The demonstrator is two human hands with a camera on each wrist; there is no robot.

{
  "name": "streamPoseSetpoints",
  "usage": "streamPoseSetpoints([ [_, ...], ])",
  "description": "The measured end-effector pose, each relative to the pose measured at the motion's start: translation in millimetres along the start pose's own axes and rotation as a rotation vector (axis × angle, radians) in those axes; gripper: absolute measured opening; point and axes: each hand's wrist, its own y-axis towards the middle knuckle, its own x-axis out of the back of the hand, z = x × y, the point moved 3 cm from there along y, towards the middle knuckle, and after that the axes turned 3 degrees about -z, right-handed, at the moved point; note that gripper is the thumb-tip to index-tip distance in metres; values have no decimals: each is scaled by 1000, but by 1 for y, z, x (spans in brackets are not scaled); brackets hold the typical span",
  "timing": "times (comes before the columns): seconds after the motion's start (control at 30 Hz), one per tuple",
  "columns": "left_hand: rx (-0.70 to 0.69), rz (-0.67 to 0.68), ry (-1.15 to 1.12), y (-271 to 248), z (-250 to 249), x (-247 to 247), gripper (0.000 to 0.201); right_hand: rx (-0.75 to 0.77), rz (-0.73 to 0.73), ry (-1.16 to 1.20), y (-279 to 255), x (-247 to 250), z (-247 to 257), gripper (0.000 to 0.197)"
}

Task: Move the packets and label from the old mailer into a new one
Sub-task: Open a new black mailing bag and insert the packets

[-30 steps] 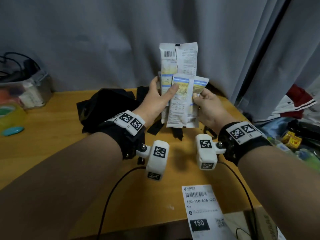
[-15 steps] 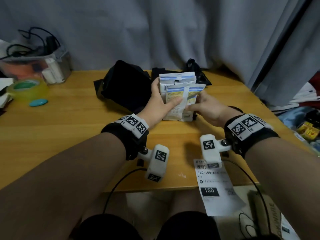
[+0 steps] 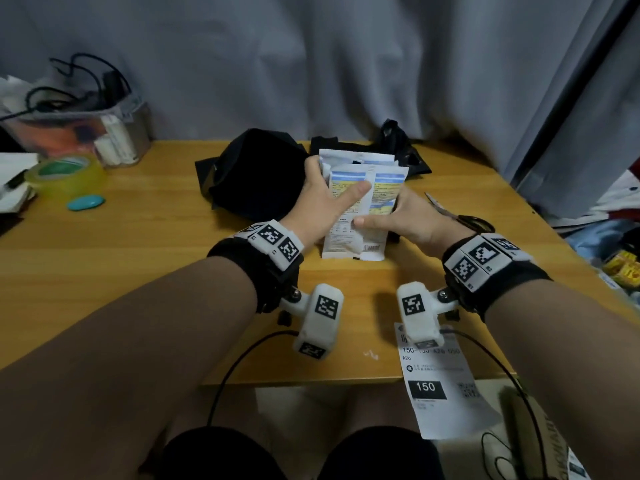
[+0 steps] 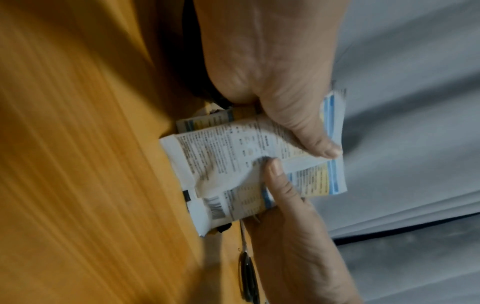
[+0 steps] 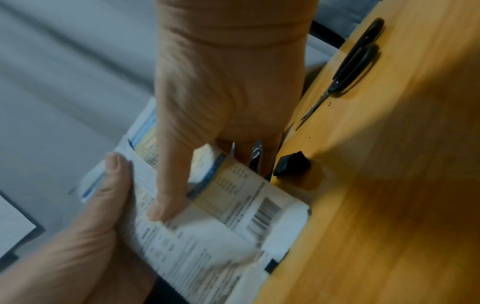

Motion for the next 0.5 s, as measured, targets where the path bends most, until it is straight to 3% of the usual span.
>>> streamPoseSetpoints([
  [0.07, 45, 35, -41, -1, -3, -1, 49, -6, 53, -31, 0, -1, 0, 55],
  [0.2, 23, 6, -180, -2, -18, -3, 30, 19, 92, 25, -1, -10, 10, 52],
  [0.37, -58, -80, -341, 8, -53, 9, 20, 200, -105, 109, -2, -21, 53, 45],
  [0.43, -104, -70, -316, 14, -68, 19, 19, 269, -168, 87, 2, -23, 76, 43],
  [0.5, -180, -80, -150, 21, -80, 32, 20, 320, -210, 69, 6, -25, 93, 42],
])
